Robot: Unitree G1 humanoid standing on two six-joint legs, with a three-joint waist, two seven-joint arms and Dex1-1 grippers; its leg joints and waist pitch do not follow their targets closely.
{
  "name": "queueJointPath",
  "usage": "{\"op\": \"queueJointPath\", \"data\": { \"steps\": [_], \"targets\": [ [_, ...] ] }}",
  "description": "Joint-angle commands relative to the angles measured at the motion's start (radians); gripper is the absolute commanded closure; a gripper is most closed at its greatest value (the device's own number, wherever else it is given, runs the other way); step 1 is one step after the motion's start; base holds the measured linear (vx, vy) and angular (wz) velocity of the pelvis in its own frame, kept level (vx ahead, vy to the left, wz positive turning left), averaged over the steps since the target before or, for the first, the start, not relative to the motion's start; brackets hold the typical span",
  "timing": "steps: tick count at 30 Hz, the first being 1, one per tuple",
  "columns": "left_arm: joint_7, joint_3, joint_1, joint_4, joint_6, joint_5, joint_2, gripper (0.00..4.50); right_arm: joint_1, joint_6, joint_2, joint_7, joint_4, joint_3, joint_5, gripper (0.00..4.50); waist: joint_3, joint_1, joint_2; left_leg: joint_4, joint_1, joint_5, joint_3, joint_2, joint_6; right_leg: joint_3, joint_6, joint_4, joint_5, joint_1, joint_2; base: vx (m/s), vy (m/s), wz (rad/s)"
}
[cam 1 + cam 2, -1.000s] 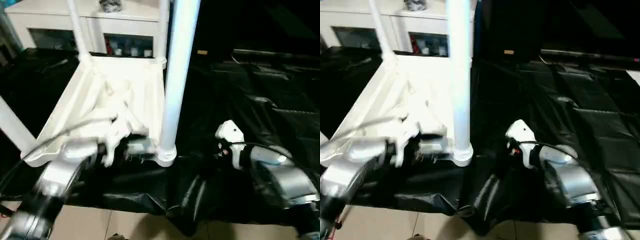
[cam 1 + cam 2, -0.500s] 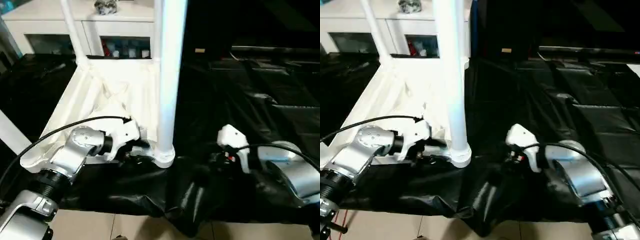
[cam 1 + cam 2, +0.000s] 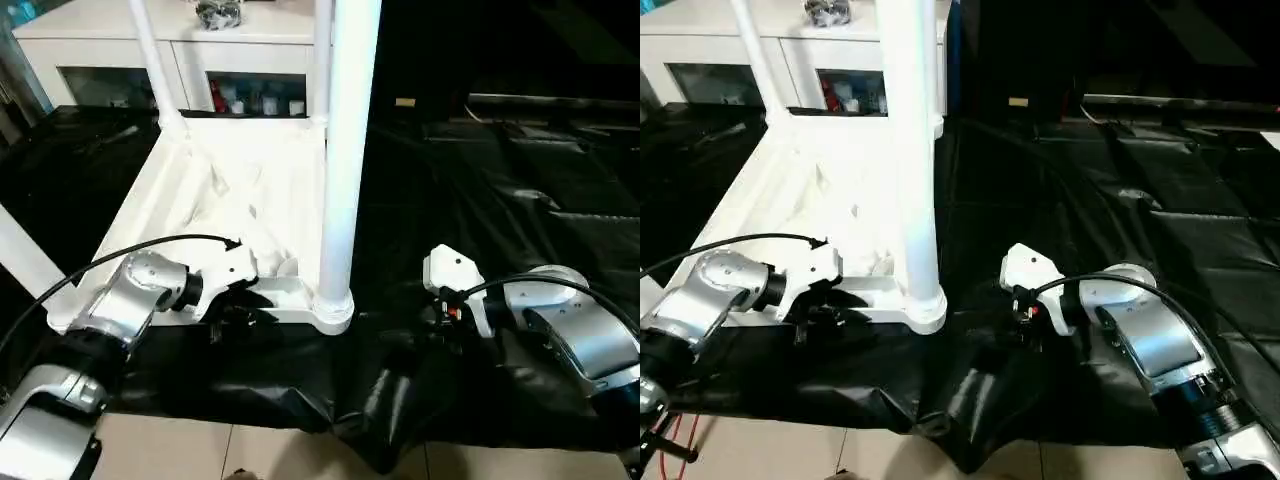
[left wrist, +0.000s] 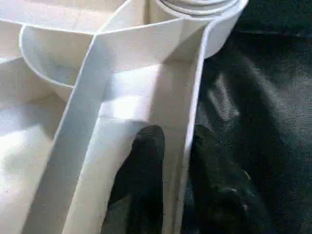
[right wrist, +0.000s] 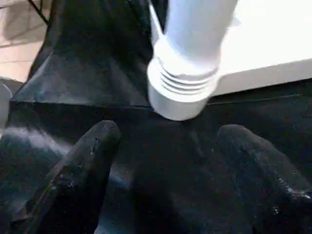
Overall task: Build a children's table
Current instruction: Rotate leg to tighten
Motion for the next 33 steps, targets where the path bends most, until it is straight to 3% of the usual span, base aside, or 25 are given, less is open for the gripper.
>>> {"op": "queueJointPath", "data": {
  "steps": [1,3,6,7,9,10,11,13,14,15,17,18,19,23,24,25,26,32,33],
  "targets": [
    [0.000,0.004,-0.027,0.022,-0.010,0.016,0.005,3.92,-0.016,-0.008,-0.009,0.005,0.000,0.001,-0.001,0.85,-0.064,0.001,0.005,-0.068,0.010,-0.258,0.003,0.007,0.011,0.030,-0.243,-0.078,-0.185,0.054,-0.041,0.000,0.000,0.00],
    [-0.006,0.008,-0.033,0.035,-0.015,0.013,0.000,4.10,-0.016,-0.011,-0.007,0.004,0.001,-0.002,-0.001,0.85,-0.063,0.002,0.004,-0.068,0.010,-0.262,0.004,0.006,0.010,0.030,-0.237,-0.080,-0.209,0.053,-0.041,0.000,0.000,0.00],
    [-0.061,0.031,-0.040,0.034,0.024,-0.029,-0.015,4.32,-0.020,0.031,0.014,-0.022,0.006,-0.018,0.012,0.58,-0.064,0.000,0.024,-0.070,0.011,-0.267,0.001,0.007,0.000,0.029,-0.244,-0.080,-0.199,0.053,-0.041,0.000,0.000,0.00],
    [-0.090,0.040,-0.037,0.015,0.060,-0.051,-0.017,4.33,-0.022,0.054,0.024,-0.034,0.006,-0.025,0.021,0.52,-0.066,-0.004,0.020,-0.070,0.006,-0.254,0.000,0.005,0.000,0.027,-0.251,-0.075,-0.175,0.059,-0.040,0.000,0.000,0.00],
    [-0.111,0.051,-0.025,-0.025,0.119,-0.082,-0.023,4.47,-0.015,0.056,0.030,-0.031,-0.004,-0.024,0.029,0.39,-0.069,-0.006,0.014,-0.067,0.006,-0.231,0.001,0.007,0.007,0.027,-0.270,-0.070,-0.124,0.060,-0.040,0.000,0.000,0.00],
    [-0.116,0.049,-0.014,-0.047,0.140,-0.091,-0.025,4.50,-0.010,0.052,0.037,-0.035,-0.004,-0.024,0.030,0.39,-0.070,-0.006,0.017,-0.064,0.004,-0.206,0.001,0.006,0.018,0.028,-0.283,-0.067,-0.083,0.060,-0.040,0.000,0.000,0.00],
    [-0.120,0.043,0.004,-0.079,0.166,-0.097,-0.028,4.50,-0.006,0.046,0.049,-0.042,0.001,-0.024,0.032,0.14,-0.070,-0.005,0.013,-0.063,0.002,-0.187,0.002,0.007,0.027,0.028,-0.288,-0.063,-0.064,0.063,-0.044,0.000,0.000,0.00],
    [-0.099,0.036,0.025,-0.108,0.176,-0.092,-0.037,4.50,-0.005,0.039,0.065,-0.054,0.015,-0.026,0.034,0.06,-0.069,-0.005,0.013,-0.062,0.003,-0.180,0.003,0.007,0.036,0.027,-0.288,-0.066,-0.069,0.060,-0.041,0.000,0.000,0.00],
    [-0.055,0.033,0.046,-0.124,0.166,-0.079,-0.054,4.50,-0.007,0.026,0.085,-0.067,0.035,-0.025,0.032,0.03,-0.069,-0.005,0.000,-0.063,0.001,-0.175,0.005,0.007,0.041,0.028,-0.287,-0.067,-0.069,0.061,-0.041,0.000,0.000,0.00],
    [-0.026,0.035,0.058,-0.130,0.158,-0.071,-0.067,4.50,-0.008,0.016,0.100,-0.078,0.049,-0.025,0.029,0.01,-0.068,-0.004,0.007,-0.063,0.000,-0.173,0.003,0.008,0.042,0.026,-0.285,-0.065,-0.085,0.060,-0.043,0.000,0.000,0.00],
    [0.038,0.049,0.081,-0.150,0.141,-0.061,-0.096,4.50,-0.012,0.007,0.128,-0.117,0.067,-0.026,0.017,0.01,-0.065,-0.003,0.006,-0.063,0.005,-0.190,0.007,0.006,0.041,0.027,-0.272,-0.073,-0.136,0.055,-0.040,0.000,0.000,0.00],
    [0.055,0.055,0.098,-0.174,0.141,-0.065,-0.109,4.50,-0.014,-0.018,0.144,-0.154,0.078,-0.028,-0.003,0.01,-0.065,-0.004,-0.012,-0.064,0.004,-0.188,0.009,0.007,0.042,0.028,-0.264,-0.075,-0.147,0.056,-0.041,0.000,0.000,0.00],
    [0.080,0.061,0.113,-0.196,0.146,-0.064,-0.120,4.50,-0.018,-0.021,0.160,-0.184,0.089,-0.034,-0.009,0.01,-0.061,-0.001,-0.002,-0.067,0.004,-0.195,0.008,0.008,0.037,0.028,-0.248,-0.077,-0.197,0.052,-0.044,0.000,0.000,0.00],
    [0.083,0.075,0.144,-0.257,0.187,-0.087,-0.125,4.50,-0.023,-0.009,0.183,-0.220,0.084,-0.045,-0.004,0.01,-0.063,-0.004,0.003,-0.068,0.007,-0.209,0.007,0.008,0.028,0.030,-0.217,-0.080,-0.231,0.050,-0.042,0.000,0.000,0.00],
    [0.078,0.075,0.147,-0.266,0.187,-0.089,-0.122,4.21,-0.024,-0.005,0.184,-0.215,0.080,-0.045,0.000,0.00,-0.062,-0.004,0.002,-0.068,0.006,-0.207,0.007,0.008,0.030,0.030,-0.214,-0.080,-0.228,0.050,-0.041,0.000,0.000,0.00],
    [0.080,0.074,0.149,-0.263,0.182,-0.083,-0.117,4.21,-0.023,-0.007,0.182,-0.204,0.073,-0.042,0.003,0.00,-0.063,-0.001,-0.014,-0.068,0.003,-0.192,0.006,0.007,0.037,0.030,-0.208,-0.076,-0.227,0.052,-0.042,0.000,0.000,0.00],
    [0.081,0.074,0.149,-0.261,0.180,-0.081,-0.115,3.92,-0.023,-0.008,0.182,-0.201,0.073,-0.042,0.003,0.00,-0.063,0.001,-0.010,-0.068,0.004,-0.188,0.007,0.007,0.039,0.030,-0.206,-0.078,-0.228,0.050,-0.043,0.000,0.000,0.00],
    [0.096,0.073,0.160,-0.250,0.154,-0.037,-0.092,3.78,-0.013,-0.025,0.172,-0.194,0.075,-0.036,-0.004,0.00,-0.064,-0.002,-0.003,-0.069,0.003,-0.192,0.006,0.007,0.036,0.030,-0.215,-0.077,-0.184,0.050,-0.041,0.000,0.000,0.00],
    [0.094,0.073,0.160,-0.248,0.153,-0.035,-0.090,3.78,-0.012,-0.025,0.170,-0.193,0.075,-0.035,-0.004,0.00,-0.064,-0.001,0.012,-0.069,0.005,-0.196,0.004,0.007,0.031,0.030,-0.216,-0.075,-0.184,0.050,-0.042,0.000,0.000,0.00]
  ]
}}
